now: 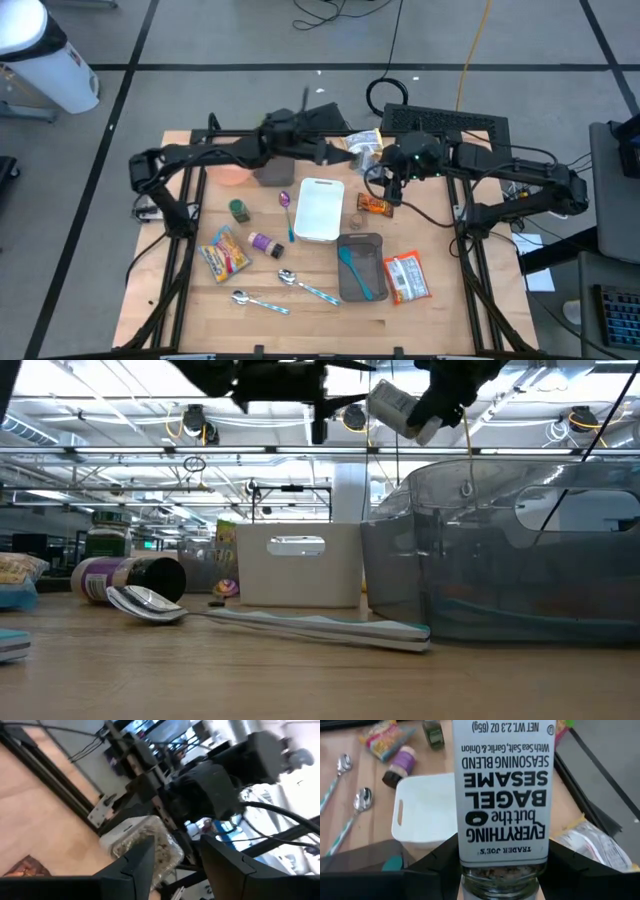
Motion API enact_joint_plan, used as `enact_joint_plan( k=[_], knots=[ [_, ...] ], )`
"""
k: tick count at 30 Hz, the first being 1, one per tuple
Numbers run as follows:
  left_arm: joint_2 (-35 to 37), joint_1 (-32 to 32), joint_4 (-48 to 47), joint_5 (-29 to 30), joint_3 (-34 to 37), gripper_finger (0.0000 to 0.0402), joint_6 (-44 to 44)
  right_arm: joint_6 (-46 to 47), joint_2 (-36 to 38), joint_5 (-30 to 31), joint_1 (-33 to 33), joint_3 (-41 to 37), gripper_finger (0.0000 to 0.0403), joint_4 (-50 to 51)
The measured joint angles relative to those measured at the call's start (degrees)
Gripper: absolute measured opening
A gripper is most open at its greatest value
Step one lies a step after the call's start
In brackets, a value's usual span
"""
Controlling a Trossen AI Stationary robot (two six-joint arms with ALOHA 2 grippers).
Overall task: Pick & Place Food Item
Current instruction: Put the white seasoning bottle into the white bin
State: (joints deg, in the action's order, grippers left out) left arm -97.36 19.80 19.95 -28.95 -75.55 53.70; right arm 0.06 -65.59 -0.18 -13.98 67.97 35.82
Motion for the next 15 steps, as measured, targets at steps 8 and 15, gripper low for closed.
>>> enact_joint_plan(
  k=[8, 15],
  knots=[
    [-4.3, -0.6, -6.5, 0.7, -6.8, 0.0166, -1.1, -0.2, 2.1, 0.1, 0.0, 0.0, 0.0190, 6.1],
    [-4.4, -0.1, -3.8, 1.4, -6.8, 0.0166, -4.9, -0.6, 3.5, 0.0, 0.0, 0.0, 0.0190, 8.6]
  ],
)
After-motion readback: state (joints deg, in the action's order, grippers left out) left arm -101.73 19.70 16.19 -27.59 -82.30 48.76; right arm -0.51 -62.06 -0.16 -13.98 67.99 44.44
